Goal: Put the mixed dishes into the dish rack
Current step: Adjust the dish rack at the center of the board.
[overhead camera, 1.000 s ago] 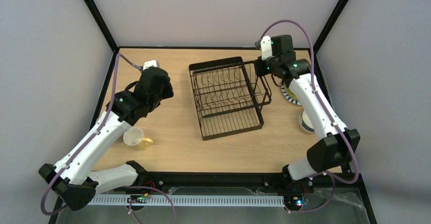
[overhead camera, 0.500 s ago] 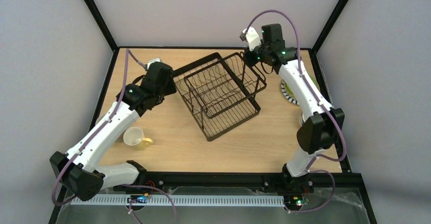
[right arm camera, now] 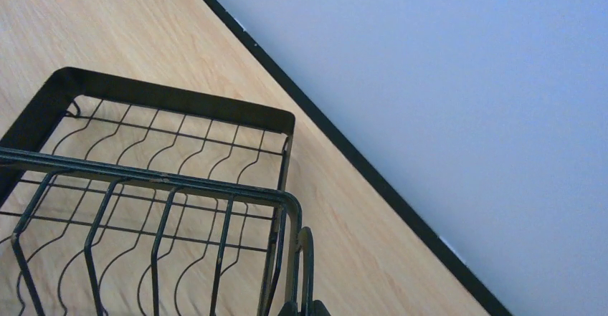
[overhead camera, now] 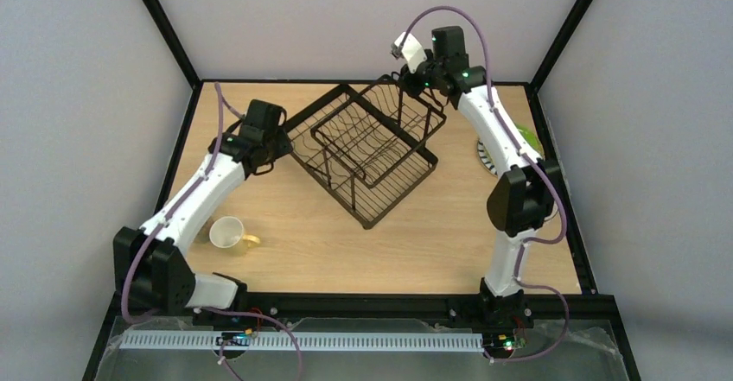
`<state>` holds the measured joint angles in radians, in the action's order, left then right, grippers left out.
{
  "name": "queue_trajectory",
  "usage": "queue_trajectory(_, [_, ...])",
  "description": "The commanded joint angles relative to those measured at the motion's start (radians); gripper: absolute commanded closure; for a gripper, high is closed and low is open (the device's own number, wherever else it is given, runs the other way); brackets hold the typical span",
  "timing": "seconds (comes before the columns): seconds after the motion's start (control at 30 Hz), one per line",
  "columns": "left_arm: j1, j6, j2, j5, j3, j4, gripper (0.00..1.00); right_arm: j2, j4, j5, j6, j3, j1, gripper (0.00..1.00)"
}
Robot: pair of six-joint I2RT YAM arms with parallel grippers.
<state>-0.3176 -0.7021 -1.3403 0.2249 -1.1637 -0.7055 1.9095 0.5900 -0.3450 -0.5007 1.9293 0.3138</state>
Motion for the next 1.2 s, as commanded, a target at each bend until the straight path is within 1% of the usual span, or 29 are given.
queue_trajectory(0.0, [0.003,0.013,-0.073,-0.015,-0.048,0.057,0.01,0.072,-0.089,-0.052,-0.092,0.092,0.011,0.99])
queue_trajectory(0.17, [0.011,0.01,-0.154,-0.012,-0.054,0.087,0.01,0.136,-0.101,-0.056,-0.124,0.17,0.01,0.98])
queue_trajectory(0.37, [0.021,-0.016,-0.264,-0.044,-0.049,0.142,0.01,0.204,-0.078,-0.08,-0.155,0.299,-0.013,0.95])
queue_trajectory(0.47, [0.027,-0.039,-0.322,-0.068,-0.054,0.172,0.01,0.228,-0.074,-0.086,-0.161,0.334,-0.022,0.94])
queue_trajectory(0.63, [0.035,-0.083,-0.411,-0.095,-0.085,0.21,0.02,0.241,-0.08,-0.105,-0.163,0.341,-0.025,0.91])
queue_trajectory(0.83, [0.041,-0.123,-0.466,-0.062,-0.131,0.217,0.04,0.241,-0.075,-0.123,-0.163,0.339,-0.024,0.86])
queue_trajectory(0.93, [0.045,-0.139,-0.481,-0.064,-0.148,0.215,0.04,0.242,-0.072,-0.127,-0.161,0.338,-0.025,0.85])
queue_trajectory(1.17, [0.046,-0.153,-0.456,-0.089,-0.154,0.217,0.07,0.235,-0.071,-0.132,-0.157,0.318,-0.03,0.85])
